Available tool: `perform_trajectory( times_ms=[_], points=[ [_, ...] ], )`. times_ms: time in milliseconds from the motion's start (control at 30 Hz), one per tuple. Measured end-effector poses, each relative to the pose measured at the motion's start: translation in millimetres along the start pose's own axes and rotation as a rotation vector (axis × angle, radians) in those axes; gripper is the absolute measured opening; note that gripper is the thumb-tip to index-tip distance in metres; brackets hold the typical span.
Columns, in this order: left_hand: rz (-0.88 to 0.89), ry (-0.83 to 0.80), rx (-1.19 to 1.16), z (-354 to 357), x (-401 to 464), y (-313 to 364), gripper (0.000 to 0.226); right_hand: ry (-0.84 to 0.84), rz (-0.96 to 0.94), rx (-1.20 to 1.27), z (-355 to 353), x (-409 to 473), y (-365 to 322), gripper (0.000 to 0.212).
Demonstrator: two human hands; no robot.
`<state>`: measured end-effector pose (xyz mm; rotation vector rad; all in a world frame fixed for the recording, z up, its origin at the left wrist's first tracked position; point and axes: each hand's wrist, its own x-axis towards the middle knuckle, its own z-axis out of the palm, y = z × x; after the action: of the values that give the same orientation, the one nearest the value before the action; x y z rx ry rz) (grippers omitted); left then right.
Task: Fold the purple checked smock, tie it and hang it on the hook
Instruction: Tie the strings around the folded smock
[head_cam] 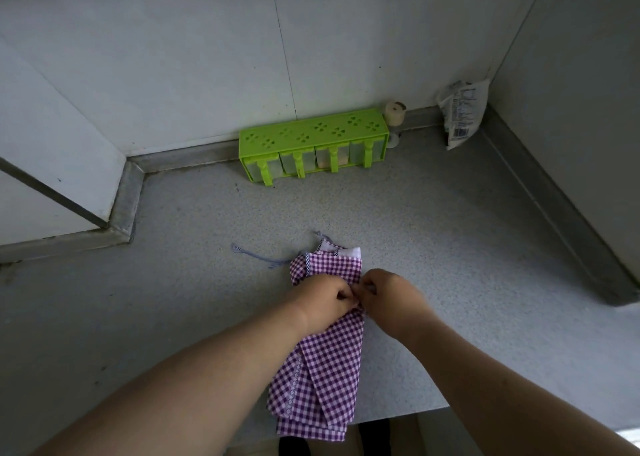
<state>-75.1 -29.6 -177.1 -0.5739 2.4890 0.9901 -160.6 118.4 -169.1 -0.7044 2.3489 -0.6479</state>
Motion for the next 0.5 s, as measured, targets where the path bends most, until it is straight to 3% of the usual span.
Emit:
perform_trajectory(
  times_ms=[100, 367, 400, 500],
  points=[
    [-0.074, 0.096, -0.150, 4.3, 3.5, -1.5, 0.020, 0.019, -0.033, -0.013, 1.7, -3.2, -2.0, 0.020],
    [-0.076, 0.087, -0.294, 9.1, 7.6, -10.9, 0.007, 0.004, -0.118, -0.027, 5.9, -6.9, 4.3, 0.010],
    [-0.077, 0.090, -0.303, 8.0, 7.3, -10.3, 0.001, 0.000, -0.125, -0.020, 6.1, -8.3, 5.9, 0.013],
    [-0.098, 0.085, -0.294, 7.7, 7.1, -8.9, 0.020, 0.001, -0.131, -0.037, 7.5, -10.4, 9.4, 0.034]
  ],
)
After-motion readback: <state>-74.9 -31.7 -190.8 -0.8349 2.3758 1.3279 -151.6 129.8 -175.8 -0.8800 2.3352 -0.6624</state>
